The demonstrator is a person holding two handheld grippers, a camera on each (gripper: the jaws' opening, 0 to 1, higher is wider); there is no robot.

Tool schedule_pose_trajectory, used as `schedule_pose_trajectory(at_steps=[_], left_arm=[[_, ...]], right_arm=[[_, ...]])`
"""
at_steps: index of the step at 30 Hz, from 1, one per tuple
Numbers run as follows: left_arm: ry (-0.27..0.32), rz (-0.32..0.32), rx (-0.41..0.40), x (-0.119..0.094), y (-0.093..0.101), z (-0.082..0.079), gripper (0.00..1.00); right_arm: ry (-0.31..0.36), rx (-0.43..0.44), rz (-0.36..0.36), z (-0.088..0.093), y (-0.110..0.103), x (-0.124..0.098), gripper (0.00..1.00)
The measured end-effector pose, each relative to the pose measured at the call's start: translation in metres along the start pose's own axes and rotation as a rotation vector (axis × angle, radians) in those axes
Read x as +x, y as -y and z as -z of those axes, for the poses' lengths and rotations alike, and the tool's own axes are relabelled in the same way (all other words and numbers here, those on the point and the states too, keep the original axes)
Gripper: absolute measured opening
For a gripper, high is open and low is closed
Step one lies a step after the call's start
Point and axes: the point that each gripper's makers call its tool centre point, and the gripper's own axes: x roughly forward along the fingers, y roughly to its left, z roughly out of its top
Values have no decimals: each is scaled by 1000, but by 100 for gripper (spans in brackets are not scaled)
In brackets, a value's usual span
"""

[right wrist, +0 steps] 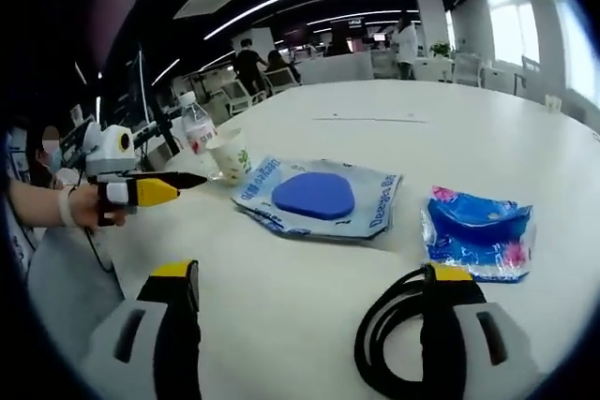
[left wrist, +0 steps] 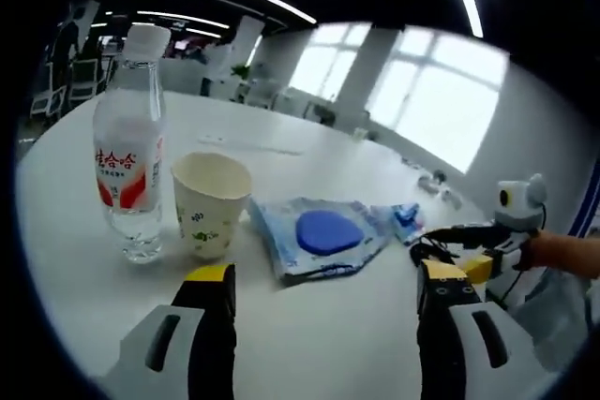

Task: Arrange the tabletop items into an orderly group along one side of the table until the central work area is clear of visible clutter.

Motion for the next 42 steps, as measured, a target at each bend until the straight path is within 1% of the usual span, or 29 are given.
schedule_pose_trajectory(at_steps=[3, 5, 8, 9, 13, 16, 19, 21, 26, 27, 28, 29, 30, 31, 32, 33, 34, 35, 37, 38, 40, 42], left_arm=[[10, -8, 5, -9, -2, -6, 84], [15, -19, 4, -17, -5, -9, 89], [30, -38, 9, -30, -9, -13, 94], [36, -49, 2, -34, -10, -15, 96], [40, -72, -5, -47, -17, -15, 97], [53, -89, 12, -58, -17, -17, 97], [53, -101, 10, -65, -19, -16, 97], [67, -112, 24, -71, -18, -18, 97], [82, -126, 26, -83, -13, -16, 97], [96, -124, 19, -85, -12, -17, 97], [102, -127, 3, -87, -11, -15, 97], [95, -127, 4, -88, -10, -13, 97], [94, -132, 22, -89, -10, -11, 97], [85, -147, 30, -91, -13, -9, 97], [92, -149, 30, -94, -12, -8, 97], [96, -149, 25, -96, -12, -8, 97], [79, -158, 19, -96, -13, -6, 97], [78, -160, 23, -96, -13, -7, 97], [101, -165, 41, -97, -12, -13, 97], [101, -164, 55, -98, -12, -15, 97], [105, -166, 60, -99, -13, -14, 97], [111, -169, 47, -100, -15, -12, 97]], right_arm=[[0, -3, 4, 3, 3, -4, 100], [-4, 31, 10, 5, 5, -6, 100], [18, 46, 8, -1, 3, -11, 100], [35, 41, 11, -4, 3, -13, 100], [39, 40, 19, -4, 7, -20, 100], [38, 38, 23, -1, 9, -27, 100], [42, 46, 29, 1, 11, -34, 100], [50, 56, 31, 1, 12, -39, 100], [73, 65, 46, 1, 15, -49, 100], [85, 68, 49, 0, 16, -51, 100], [114, 82, 67, -3, 18, -55, 100], [117, 93, 72, -2, 19, -58, 100], [117, 101, 73, -1, 19, -61, 100], [117, 100, 75, 0, 20, -63, 100], [121, 90, 81, 0, 20, -66, 100], [119, 85, 86, 2, 20, -68, 100], [115, 87, 93, 4, 22, -71, 100], [113, 94, 96, 6, 24, -73, 100], [109, 101, 103, 10, 28, -76, 100], [95, 106, 109, 13, 30, -76, 100], [91, 106, 115, 13, 30, -77, 100], [93, 106, 117, 11, 27, -78, 100]])
